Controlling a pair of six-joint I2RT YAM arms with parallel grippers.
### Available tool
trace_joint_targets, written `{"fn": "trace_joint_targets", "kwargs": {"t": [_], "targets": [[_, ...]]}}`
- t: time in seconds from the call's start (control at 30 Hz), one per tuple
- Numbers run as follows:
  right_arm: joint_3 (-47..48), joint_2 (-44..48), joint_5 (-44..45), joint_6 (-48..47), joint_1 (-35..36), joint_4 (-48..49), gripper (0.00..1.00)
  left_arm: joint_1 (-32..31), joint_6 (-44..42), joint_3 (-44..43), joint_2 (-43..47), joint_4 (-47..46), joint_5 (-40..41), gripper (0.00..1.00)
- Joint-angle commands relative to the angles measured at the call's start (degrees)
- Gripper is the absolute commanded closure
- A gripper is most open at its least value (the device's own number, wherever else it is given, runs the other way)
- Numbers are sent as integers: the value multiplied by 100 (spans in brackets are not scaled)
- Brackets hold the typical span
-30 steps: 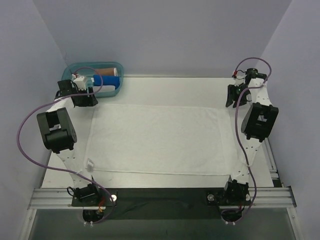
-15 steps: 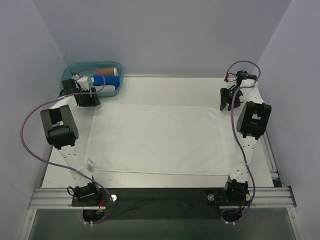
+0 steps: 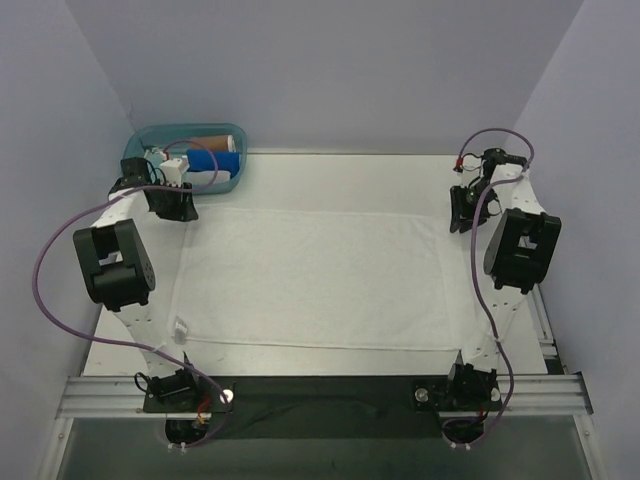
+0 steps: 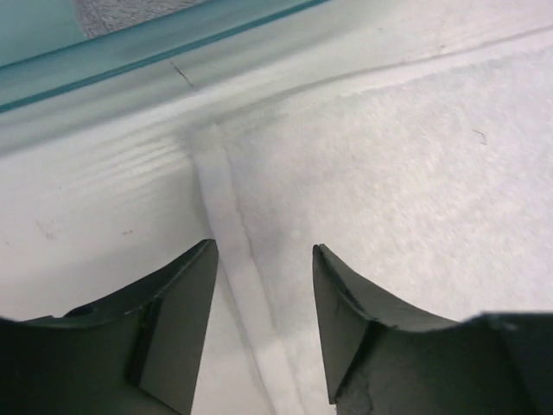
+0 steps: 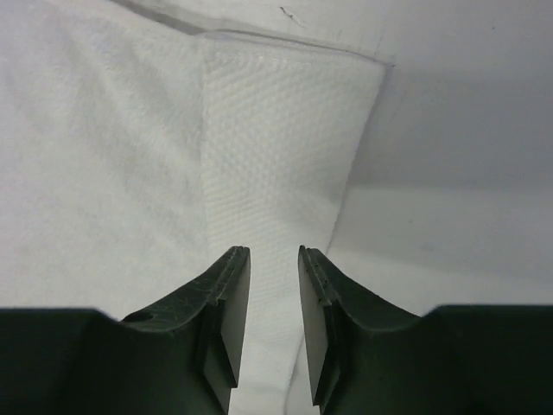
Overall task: Roll the towels
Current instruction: Fold the towel
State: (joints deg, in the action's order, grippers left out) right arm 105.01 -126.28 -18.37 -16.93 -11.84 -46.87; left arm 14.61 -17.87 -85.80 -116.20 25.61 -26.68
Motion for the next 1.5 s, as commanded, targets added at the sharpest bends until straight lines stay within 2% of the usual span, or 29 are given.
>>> {"fn": "trace_joint_targets", "kwargs": {"t": [0.0,0.1,0.2,0.4,0.53,0.73,0.8,0.83,0.9,0.93,0.97,1.03,1.07,1.1,1.17,1.23,1.27,1.33,1.37,1.47], "targets": [[-113,526,-167,-250,137,-287,72,-99,-727,63,538,576,-347,44],[-16,157,-158,-48,252,-296,87,-143,-385,28,336,577,-365,56],[54,-168,17,23,383,-314,92,-247,-200,124,221,595,-347,59],[326,-687,527,14,577,-323,92,-512,-174,99,-69,621,145,60],[826,-916,808,137,621,-375,92,-547,46,-488,-595,867,338,66],[1820,-1522,1134,243,639,-551,92,-573,284,-1298,-1193,1113,409,66],[2137,-1628,1160,330,639,-551,91,-582,293,-1597,-1273,1139,366,64],[2190,-1541,1126,339,630,-551,90,-582,284,-1737,-1265,1235,234,60],[2182,-1304,1038,244,612,-560,84,-582,240,-1800,-1047,1437,41,56],[2103,-920,889,173,577,-595,80,-574,144,-1774,-897,1578,-221,54],[1998,-664,740,111,551,-639,71,-573,100,-1617,-721,1866,-311,51],[1489,212,110,-213,472,-927,60,-556,-84,-1336,-45,2193,-434,50],[1244,540,-34,-362,428,-1016,51,-547,-207,-1151,227,2542,-539,48],[562,865,-105,-529,419,-1113,48,-486,-365,-723,769,2711,-593,43],[-231,1797,-71,-951,410,-1236,46,-416,-909,-264,1273,3132,-541,40],[-1286,2446,35,-1241,410,-1333,49,-310,-1470,404,1793,3537,-366,40],[-1603,2607,114,-1312,410,-1377,55,-258,-1622,650,1916,3643,-251,41],[-2453,2949,237,-1462,393,-1430,62,-48,-1947,1272,2180,3828,-137,44],[-2685,3029,255,-1497,366,-1421,68,23,-2009,1468,2268,3829,-84,45],[-3416,3214,168,-1524,200,-1307,75,296,-2273,2022,2479,3794,92,49]]}}
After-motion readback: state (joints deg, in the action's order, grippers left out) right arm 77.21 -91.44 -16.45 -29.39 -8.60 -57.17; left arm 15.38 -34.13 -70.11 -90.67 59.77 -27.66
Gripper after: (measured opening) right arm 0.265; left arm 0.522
